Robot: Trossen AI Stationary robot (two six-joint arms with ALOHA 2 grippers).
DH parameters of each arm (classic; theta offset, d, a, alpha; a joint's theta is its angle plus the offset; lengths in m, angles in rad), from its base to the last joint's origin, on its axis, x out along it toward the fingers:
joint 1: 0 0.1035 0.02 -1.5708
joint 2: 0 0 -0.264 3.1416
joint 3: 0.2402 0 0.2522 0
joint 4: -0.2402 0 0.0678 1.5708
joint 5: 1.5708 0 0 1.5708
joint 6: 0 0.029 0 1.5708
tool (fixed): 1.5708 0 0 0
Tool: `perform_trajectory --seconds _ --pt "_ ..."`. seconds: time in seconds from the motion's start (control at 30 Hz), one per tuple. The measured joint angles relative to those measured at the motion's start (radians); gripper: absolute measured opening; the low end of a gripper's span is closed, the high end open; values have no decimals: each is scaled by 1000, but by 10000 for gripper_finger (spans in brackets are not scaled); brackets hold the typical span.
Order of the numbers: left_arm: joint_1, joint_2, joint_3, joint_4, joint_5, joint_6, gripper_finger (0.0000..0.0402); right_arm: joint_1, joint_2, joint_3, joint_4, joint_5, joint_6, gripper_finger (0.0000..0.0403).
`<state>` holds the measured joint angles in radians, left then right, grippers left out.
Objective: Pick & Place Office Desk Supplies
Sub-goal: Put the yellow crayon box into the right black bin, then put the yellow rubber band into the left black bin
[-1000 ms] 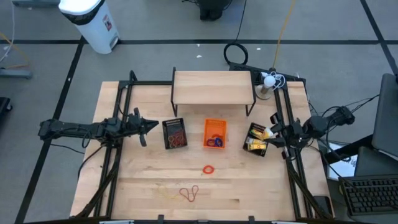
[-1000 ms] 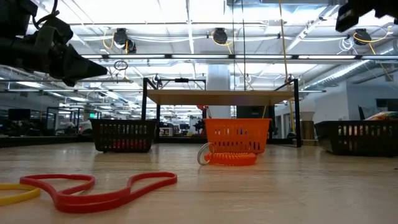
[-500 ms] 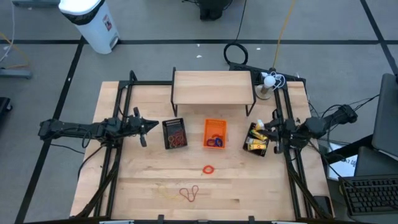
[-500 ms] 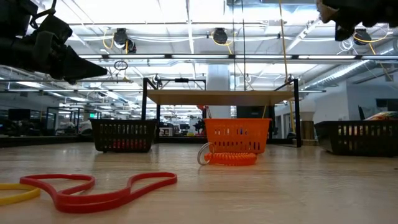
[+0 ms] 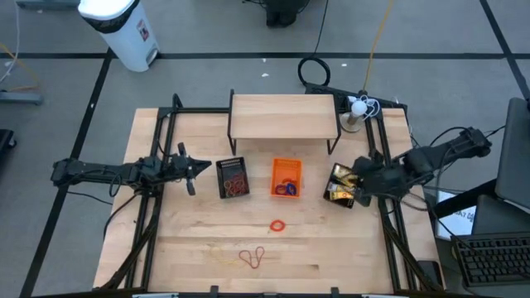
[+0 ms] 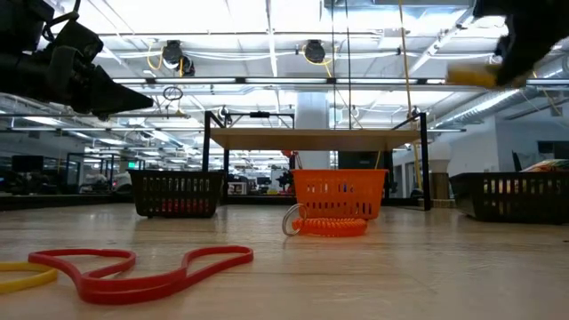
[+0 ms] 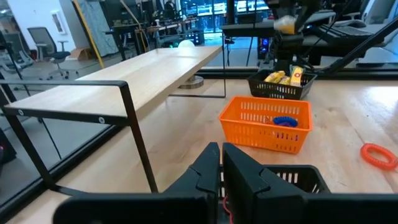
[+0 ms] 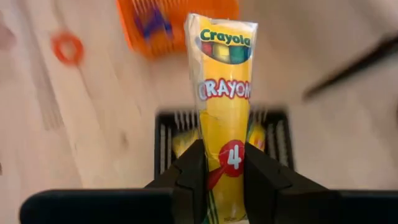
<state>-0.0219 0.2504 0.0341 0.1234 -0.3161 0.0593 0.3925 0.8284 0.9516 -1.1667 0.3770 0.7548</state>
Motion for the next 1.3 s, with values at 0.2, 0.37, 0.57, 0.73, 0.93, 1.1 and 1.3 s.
perform_trajectory --seconds 0.2,0.37,0.57,0.73,0.93,1.1,1.3 --pt "0 0 0 5 0 23 21 -57 144 -11 -21 -162 80 68" --pt "0 0 0 6 0 10 21 -115 243 -11 -19 -225 125 66" --pt "0 0 0 6 1 -23 21 -173 323 -12 -19 -271 155 70" --pt "0 0 0 -1 3 -67 21 -190 363 -12 -20 -327 156 75" --pt "0 0 0 -17 3 -93 21 -190 379 -12 -19 -327 144 146" --pt "0 0 0 -32 3 -96 21 -190 337 -13 -18 -294 134 209" --pt "0 0 0 -13 0 -116 21 -159 193 -14 75 -146 62 221"
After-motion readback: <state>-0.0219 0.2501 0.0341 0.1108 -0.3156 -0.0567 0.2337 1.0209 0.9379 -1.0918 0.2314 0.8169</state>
